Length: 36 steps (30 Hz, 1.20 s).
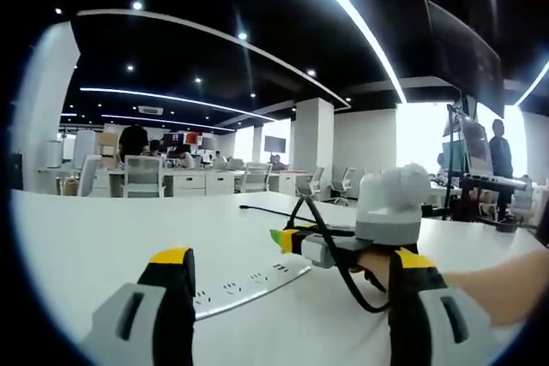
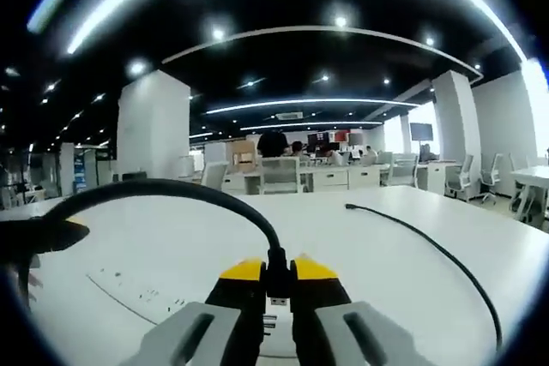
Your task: Locate the USB plug end of the data cable currently connected to the USB port on the desk. Grip the plug, withdraw it from the port, and place it onto the desktop.
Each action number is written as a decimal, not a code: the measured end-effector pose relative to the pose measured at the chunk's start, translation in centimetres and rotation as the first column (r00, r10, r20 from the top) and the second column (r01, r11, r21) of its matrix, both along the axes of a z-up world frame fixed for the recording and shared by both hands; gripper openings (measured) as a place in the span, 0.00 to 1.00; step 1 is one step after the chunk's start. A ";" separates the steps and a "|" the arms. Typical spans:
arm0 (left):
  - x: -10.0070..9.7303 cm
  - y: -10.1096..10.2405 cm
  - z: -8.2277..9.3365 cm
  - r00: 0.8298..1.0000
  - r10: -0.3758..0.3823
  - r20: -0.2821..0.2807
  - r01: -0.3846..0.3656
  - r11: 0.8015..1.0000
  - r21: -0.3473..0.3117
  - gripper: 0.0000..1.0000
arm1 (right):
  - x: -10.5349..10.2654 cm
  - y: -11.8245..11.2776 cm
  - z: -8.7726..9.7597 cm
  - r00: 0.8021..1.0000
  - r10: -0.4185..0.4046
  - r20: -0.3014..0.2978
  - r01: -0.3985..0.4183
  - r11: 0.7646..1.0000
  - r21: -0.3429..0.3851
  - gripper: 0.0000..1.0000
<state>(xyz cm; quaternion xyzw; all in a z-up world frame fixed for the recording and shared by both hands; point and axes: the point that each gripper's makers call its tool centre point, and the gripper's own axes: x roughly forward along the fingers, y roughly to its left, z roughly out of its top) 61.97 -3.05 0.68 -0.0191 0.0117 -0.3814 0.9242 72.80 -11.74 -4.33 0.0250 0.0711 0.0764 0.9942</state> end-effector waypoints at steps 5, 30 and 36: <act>-0.1 0.0 0.2 1.000 -0.002 0.013 0.002 1.000 0.004 0.94 | 1.9 0.1 0.1 1.000 0.022 0.002 -0.022 0.999 -0.034 0.12; -0.2 0.9 0.9 0.997 -0.005 0.072 0.003 0.999 0.039 0.94 | -1.2 2.3 1.4 0.956 0.288 0.063 -0.237 0.878 -0.416 0.13; 0.0 1.0 1.2 0.997 -0.002 0.072 0.001 1.000 0.026 0.94 | -2.0 2.5 1.3 0.932 0.359 0.043 -0.286 0.806 -0.518 0.13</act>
